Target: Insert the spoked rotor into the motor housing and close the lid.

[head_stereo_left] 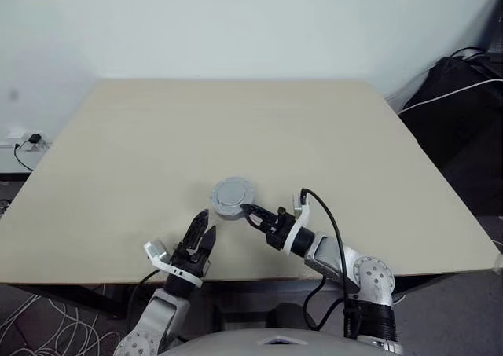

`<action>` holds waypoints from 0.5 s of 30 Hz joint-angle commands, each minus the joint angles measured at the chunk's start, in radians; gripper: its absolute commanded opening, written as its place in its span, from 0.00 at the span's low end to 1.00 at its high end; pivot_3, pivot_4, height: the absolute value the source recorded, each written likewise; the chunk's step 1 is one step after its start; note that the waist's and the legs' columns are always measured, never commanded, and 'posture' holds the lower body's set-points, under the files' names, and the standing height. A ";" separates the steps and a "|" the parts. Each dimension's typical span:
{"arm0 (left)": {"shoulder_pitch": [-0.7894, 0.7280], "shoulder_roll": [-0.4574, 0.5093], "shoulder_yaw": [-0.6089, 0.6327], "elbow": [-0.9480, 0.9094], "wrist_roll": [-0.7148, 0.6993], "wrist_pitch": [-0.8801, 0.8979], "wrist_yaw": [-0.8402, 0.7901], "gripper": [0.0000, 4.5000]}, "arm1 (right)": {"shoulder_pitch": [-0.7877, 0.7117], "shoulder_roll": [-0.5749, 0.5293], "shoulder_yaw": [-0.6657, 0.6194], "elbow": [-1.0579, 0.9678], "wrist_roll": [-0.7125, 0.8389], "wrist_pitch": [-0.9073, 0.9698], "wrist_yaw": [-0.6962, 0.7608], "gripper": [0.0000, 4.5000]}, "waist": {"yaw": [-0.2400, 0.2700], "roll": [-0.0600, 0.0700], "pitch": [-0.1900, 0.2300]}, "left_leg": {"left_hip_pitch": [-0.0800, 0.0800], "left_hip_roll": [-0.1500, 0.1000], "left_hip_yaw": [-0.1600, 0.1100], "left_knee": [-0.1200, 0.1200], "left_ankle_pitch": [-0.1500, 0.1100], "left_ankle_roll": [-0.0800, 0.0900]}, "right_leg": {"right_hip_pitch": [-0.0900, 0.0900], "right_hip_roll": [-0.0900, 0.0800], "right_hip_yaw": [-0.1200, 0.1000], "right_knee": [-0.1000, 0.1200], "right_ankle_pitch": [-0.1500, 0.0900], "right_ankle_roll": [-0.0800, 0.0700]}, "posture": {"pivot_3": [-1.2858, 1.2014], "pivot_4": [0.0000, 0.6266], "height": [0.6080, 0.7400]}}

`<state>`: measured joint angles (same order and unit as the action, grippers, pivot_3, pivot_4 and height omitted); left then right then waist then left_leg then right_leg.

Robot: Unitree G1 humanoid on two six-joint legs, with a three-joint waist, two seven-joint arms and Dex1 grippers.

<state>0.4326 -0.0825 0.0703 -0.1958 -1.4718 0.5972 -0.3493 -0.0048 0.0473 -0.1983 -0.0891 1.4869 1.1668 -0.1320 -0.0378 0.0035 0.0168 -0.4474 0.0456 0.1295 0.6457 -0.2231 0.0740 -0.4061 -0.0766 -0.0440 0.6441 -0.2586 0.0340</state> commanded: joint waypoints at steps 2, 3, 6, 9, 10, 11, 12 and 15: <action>-0.102 -0.094 -0.014 0.012 -0.026 -0.020 -0.028 0.99 | 0.003 -0.014 0.029 -0.062 0.097 -0.007 0.002 0.28 | 0.001 0.001 0.000 | 0.000 0.000 0.000 0.000 0.000 0.000 | 0.000 0.000 0.000 0.000 0.000 0.000 | 0.52 0.00 1.00; -0.107 -0.093 -0.015 0.017 -0.027 -0.022 -0.029 0.99 | 0.008 -0.020 0.038 -0.065 0.108 -0.006 -0.003 0.28 | 0.001 0.001 0.000 | 0.000 0.000 0.000 0.001 0.000 0.000 | 0.000 0.000 0.000 0.000 0.000 0.001 | 0.52 0.00 1.00; -0.125 -0.095 -0.021 0.027 -0.028 -0.026 -0.024 0.99 | 0.022 -0.038 0.063 -0.070 0.142 -0.008 -0.014 0.28 | 0.000 0.001 0.000 | 0.000 0.000 0.001 0.001 0.000 0.001 | 0.001 0.000 0.000 -0.001 0.001 0.001 | 0.52 0.00 1.00; -0.135 -0.094 -0.035 0.029 -0.032 -0.018 -0.005 0.99 | 0.026 -0.054 0.080 -0.071 0.165 -0.020 -0.024 0.28 | 0.000 0.001 0.000 | 0.000 0.000 0.001 0.001 0.000 0.002 | 0.001 0.001 0.000 -0.001 0.001 0.001 | 0.52 0.00 1.00; -0.137 -0.090 -0.040 0.032 -0.034 -0.012 0.002 0.99 | 0.027 -0.060 0.087 -0.072 0.173 -0.023 -0.025 0.28 | 0.001 0.001 0.000 | 0.000 0.000 0.001 0.002 0.000 0.002 | 0.001 0.001 0.000 0.000 0.001 0.001 | 0.52 0.00 1.00; -0.138 -0.088 -0.043 0.034 -0.035 -0.008 0.008 0.99 | 0.027 -0.066 0.093 -0.072 0.179 -0.026 -0.027 0.28 | 0.001 0.001 0.000 | 0.000 0.000 0.001 0.002 0.000 0.002 | 0.002 0.001 0.000 0.000 0.001 0.001 | 0.52 0.00 1.00; -0.139 -0.085 -0.045 0.035 -0.037 -0.004 0.014 0.99 | 0.027 -0.071 0.098 -0.072 0.185 -0.030 -0.028 0.28 | 0.001 0.001 0.000 | 0.001 0.000 0.001 0.002 0.000 0.002 | 0.002 0.001 0.000 0.000 0.001 0.002 | 0.52 0.00 1.00; -0.138 -0.080 -0.050 0.037 -0.042 0.001 0.033 0.99 | 0.028 -0.086 0.111 -0.073 0.197 -0.042 -0.028 0.28 | 0.001 0.001 0.000 | 0.001 0.000 0.001 0.003 0.000 0.002 | 0.003 0.000 0.000 0.000 0.001 0.002 | 0.52 0.00 1.00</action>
<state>0.3302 -0.0667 0.0466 -0.1455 -1.4934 0.5890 -0.3206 0.0336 -0.0441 -0.1087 -0.1070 1.6295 1.1230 -0.1751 -0.0370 0.0041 0.0163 -0.4466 0.0455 0.1303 0.6487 -0.2235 0.0763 -0.4033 -0.0762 -0.0438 0.6436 -0.2574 0.0359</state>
